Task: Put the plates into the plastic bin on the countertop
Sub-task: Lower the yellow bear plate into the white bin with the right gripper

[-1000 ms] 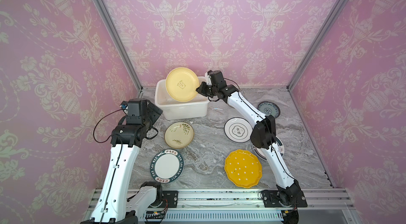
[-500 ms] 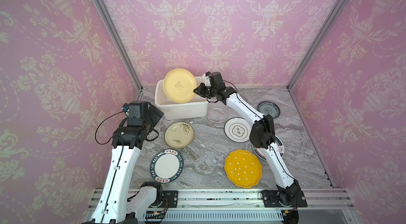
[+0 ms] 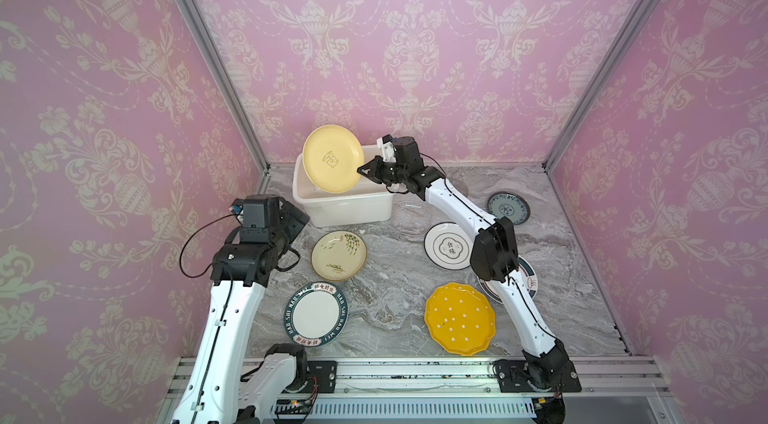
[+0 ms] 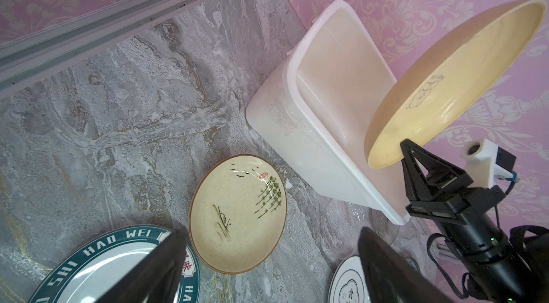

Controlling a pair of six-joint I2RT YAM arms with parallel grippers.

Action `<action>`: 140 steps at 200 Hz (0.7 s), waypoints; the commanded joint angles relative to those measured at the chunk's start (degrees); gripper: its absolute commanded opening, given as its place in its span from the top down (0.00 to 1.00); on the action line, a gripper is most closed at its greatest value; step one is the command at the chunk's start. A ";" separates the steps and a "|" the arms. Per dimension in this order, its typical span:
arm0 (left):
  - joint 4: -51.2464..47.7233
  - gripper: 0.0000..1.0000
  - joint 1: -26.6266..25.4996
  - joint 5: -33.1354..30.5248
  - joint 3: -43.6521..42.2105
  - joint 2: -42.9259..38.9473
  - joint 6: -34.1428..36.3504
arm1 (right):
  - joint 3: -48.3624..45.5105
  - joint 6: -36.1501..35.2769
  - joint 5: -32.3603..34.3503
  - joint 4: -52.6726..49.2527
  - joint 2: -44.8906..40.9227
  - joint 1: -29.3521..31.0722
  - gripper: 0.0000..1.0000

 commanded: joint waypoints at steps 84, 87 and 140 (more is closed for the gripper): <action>-0.16 0.07 -0.11 1.47 -0.16 -0.16 -0.08 | -5.93 -4.88 0.75 -4.57 -3.49 -0.38 1.00; -0.16 0.07 -0.17 1.40 -0.16 -0.15 -0.11 | -6.63 -5.03 0.77 -4.54 -3.97 -0.39 1.00; -0.39 0.07 -0.14 1.84 -0.34 -1.20 -0.55 | -17.58 -6.29 3.56 -4.27 -10.76 0.49 1.00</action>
